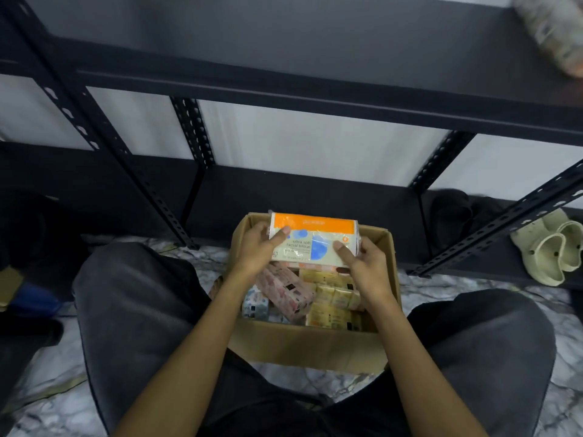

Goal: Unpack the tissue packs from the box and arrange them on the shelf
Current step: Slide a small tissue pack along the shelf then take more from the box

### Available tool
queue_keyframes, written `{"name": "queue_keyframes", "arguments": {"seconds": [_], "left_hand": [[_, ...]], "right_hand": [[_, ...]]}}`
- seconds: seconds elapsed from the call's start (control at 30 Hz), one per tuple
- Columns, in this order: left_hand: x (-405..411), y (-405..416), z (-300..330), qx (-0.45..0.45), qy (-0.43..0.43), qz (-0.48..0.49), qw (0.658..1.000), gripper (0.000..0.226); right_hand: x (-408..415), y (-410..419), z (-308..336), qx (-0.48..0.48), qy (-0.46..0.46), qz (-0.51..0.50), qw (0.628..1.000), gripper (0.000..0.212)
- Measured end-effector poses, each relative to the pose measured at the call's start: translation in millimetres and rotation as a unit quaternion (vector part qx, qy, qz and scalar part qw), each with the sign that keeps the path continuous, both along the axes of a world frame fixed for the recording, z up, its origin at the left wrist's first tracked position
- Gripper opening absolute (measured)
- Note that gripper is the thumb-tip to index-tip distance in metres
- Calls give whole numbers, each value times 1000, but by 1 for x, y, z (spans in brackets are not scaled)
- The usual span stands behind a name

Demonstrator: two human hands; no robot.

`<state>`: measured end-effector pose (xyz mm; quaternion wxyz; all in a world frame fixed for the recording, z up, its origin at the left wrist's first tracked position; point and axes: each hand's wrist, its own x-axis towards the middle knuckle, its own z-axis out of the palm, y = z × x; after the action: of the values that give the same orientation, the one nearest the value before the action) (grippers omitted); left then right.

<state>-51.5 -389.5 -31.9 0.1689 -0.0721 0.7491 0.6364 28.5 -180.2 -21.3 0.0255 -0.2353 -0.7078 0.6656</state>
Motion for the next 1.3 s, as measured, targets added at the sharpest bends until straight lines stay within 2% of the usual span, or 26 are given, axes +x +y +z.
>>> {"name": "queue_keyframes", "arguments": {"seconds": [0.13, 0.2, 0.33, 0.43, 0.53, 0.63, 0.77, 0.87, 0.97, 1.07, 1.17, 1.3], "left_hand": [[-12, -8, 54, 41, 69, -20, 997, 23], [-15, -10, 88, 48, 110, -34, 992, 24], [-20, -11, 161, 32, 204, -55, 977, 25], [-25, -4, 213, 28, 274, -28, 961, 28], [-47, 6, 254, -37, 345, 15, 938, 29], [-82, 18, 277, -111, 353, 35, 928, 28], [-127, 33, 282, -203, 338, 13, 919, 31], [-152, 39, 271, -264, 305, -13, 915, 38], [-163, 41, 263, -343, 298, -18, 891, 56], [-164, 40, 266, -342, 302, -17, 890, 62], [-162, 44, 274, -344, 321, -26, 882, 65], [-154, 69, 280, -402, 404, -75, 818, 48]], "right_hand": [[-6, -1, 50, -48, 49, -15, 998, 30], [-12, 1, 80, -14, 77, -1, 997, 30], [-23, 2, 150, 65, 157, 12, 985, 16], [-37, 3, 205, 82, 223, -3, 971, 16], [-64, 6, 244, 87, 264, -49, 959, 22], [-104, 15, 258, 122, 241, -61, 961, 17], [-153, 32, 262, 279, 163, -35, 946, 32], [-178, 43, 260, 433, 61, 3, 899, 36], [-188, 50, 257, 476, 5, 6, 879, 46], [-187, 54, 259, 475, 5, -2, 880, 53], [-183, 51, 265, 526, 23, -11, 850, 68], [-191, 28, 272, 588, 115, 49, 799, 37]]}}
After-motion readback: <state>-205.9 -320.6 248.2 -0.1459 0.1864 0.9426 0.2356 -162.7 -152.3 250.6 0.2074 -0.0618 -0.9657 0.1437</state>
